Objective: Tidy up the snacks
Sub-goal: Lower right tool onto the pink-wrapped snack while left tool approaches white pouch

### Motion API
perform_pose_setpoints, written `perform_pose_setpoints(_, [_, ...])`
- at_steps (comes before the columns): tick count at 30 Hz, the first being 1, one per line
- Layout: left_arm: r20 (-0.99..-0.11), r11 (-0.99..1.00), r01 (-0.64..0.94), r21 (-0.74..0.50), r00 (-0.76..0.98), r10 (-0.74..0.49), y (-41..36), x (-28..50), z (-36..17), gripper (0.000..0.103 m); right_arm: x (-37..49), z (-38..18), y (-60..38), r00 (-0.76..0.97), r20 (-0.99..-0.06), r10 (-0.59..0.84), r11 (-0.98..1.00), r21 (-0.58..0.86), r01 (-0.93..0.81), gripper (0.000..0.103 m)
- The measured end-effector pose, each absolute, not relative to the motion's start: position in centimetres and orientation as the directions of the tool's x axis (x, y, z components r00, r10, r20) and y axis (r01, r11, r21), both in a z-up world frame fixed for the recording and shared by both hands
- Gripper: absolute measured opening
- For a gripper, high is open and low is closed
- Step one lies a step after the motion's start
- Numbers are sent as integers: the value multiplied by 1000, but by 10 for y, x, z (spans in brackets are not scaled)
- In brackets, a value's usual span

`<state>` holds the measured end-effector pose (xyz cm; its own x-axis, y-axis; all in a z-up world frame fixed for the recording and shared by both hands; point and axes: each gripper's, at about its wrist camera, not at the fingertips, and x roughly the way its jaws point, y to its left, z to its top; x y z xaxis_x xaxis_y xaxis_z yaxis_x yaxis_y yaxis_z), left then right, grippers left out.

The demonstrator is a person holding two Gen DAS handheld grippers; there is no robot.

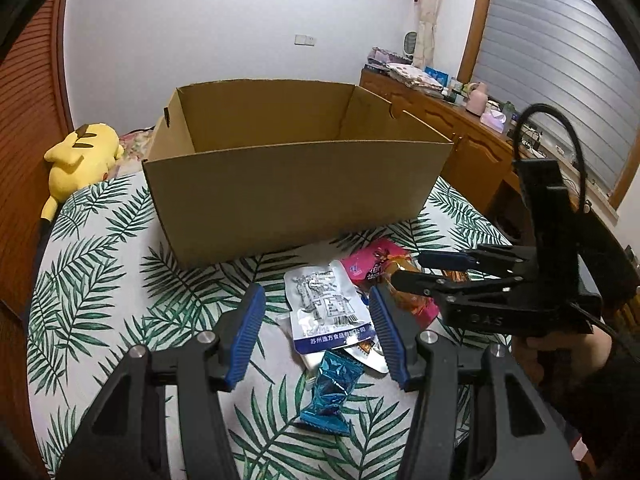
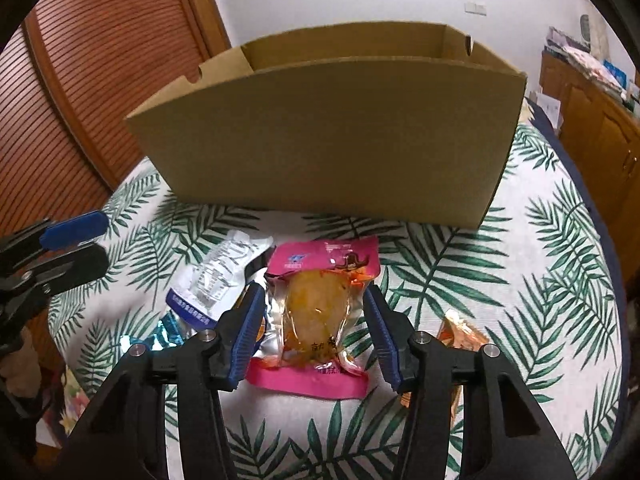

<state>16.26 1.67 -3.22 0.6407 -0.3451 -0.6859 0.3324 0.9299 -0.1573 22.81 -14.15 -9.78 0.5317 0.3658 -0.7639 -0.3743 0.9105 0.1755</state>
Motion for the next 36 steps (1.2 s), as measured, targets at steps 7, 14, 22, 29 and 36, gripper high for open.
perform_pose_setpoints(7, [-705, 933, 323, -158, 625, -335, 15, 168, -45, 54, 234, -103, -135, 527, -780, 337, 918, 149, -366, 52])
perform_pose_setpoints(14, [-735, 936, 317, -156, 596, -324, 9, 179, -61, 54, 239, -118, -135, 507, -801, 318, 923, 139, -359, 53])
perform_pose_setpoints(22, [-771, 935, 317, -158, 552, -318, -7, 200, -76, 54, 235, -120, -148, 537, -763, 359, 916, 176, -361, 43])
perform_pose_setpoints(29, [-803, 941, 292, -170, 513, -304, -15, 222, -87, 54, 227, -123, -137, 581, -754, 306, 922, 83, -378, 44])
perform_pose_setpoints(36, [-809, 946, 255, -198, 502, -305, -14, 227, -97, 63, 227, -123, -141, 584, -746, 321, 921, 103, -376, 44])
